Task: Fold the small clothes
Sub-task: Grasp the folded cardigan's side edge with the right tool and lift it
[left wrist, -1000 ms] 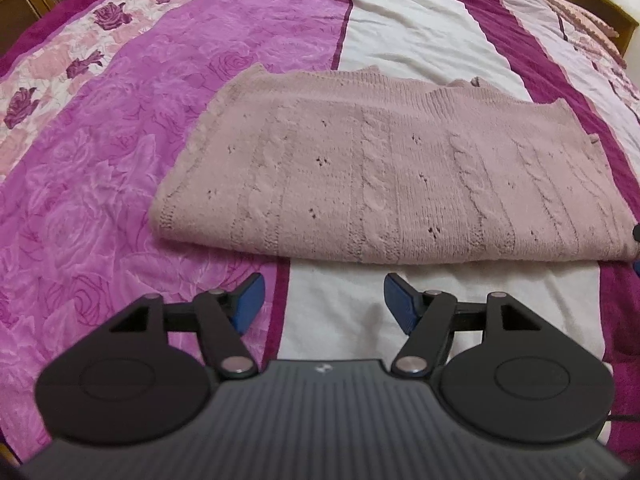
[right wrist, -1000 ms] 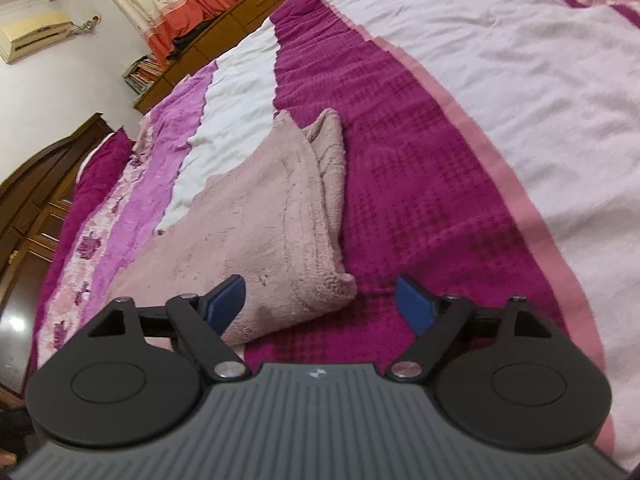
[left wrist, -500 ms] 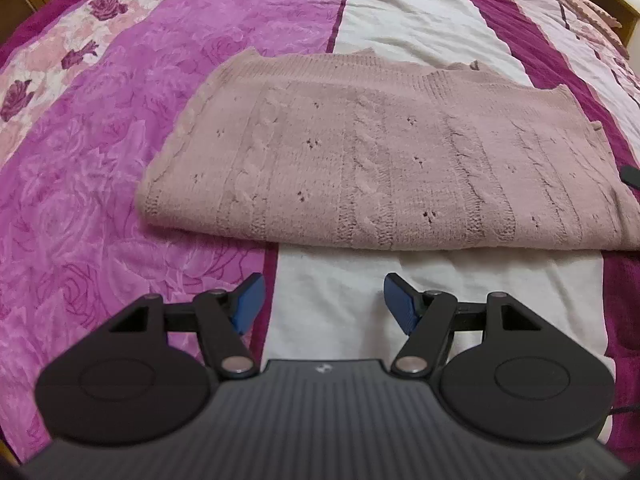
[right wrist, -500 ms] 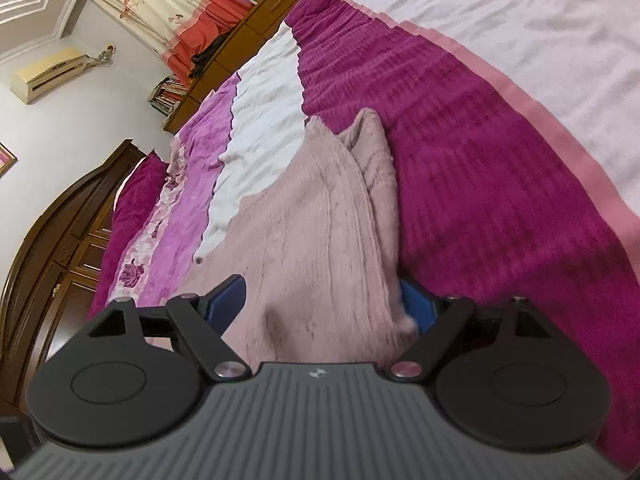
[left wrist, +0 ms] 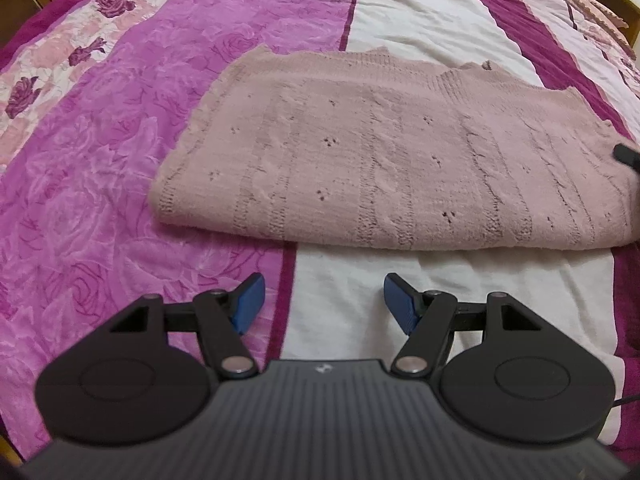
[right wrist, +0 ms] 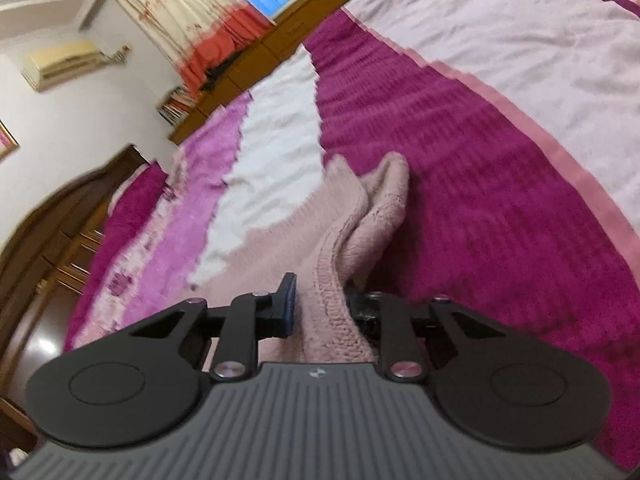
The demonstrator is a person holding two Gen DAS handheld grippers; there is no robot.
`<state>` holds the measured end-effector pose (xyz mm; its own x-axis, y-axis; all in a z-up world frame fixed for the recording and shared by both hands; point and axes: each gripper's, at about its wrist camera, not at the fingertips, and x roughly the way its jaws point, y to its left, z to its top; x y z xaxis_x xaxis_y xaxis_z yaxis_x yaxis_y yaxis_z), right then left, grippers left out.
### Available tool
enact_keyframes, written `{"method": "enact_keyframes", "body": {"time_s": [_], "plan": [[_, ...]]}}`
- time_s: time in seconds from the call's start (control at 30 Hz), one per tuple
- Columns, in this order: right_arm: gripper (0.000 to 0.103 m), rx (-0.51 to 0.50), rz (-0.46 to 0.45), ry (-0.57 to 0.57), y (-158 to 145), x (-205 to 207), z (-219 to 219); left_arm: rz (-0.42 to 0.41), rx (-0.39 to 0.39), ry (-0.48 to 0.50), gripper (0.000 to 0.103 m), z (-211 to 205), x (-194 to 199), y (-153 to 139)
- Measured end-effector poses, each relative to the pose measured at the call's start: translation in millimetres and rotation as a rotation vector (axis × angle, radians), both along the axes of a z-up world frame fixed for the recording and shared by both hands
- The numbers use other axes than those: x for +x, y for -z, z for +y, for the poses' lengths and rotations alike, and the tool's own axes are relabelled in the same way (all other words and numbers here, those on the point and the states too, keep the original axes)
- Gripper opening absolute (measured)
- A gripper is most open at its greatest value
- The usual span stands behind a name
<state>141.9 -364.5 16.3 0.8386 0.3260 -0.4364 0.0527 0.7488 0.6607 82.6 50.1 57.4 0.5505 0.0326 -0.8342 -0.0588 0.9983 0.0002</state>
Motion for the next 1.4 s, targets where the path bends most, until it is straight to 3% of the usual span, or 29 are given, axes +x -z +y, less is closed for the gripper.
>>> {"method": "enact_keyframes", "body": {"time_s": [0.4,0.93,1.13,1.4], "plan": [[0.02,-0.009,-0.137,-0.124,-65,11,52,-0.046,0.029,-0.085,0.067,52,-3,-22],[0.018,-0.007,-0.206,-0.305,-132,28,202,-0.092,0.057,-0.161,0.067,124,-3,-40],[0.018,-0.063,-0.141,-0.387,-119,43,271,-0.098,0.045,-0.181,0.067,143,-4,-38],[0.019,-0.164,-0.007,-0.522,-55,58,353,-0.088,0.036,-0.207,0.067,164,-3,-30]]}}
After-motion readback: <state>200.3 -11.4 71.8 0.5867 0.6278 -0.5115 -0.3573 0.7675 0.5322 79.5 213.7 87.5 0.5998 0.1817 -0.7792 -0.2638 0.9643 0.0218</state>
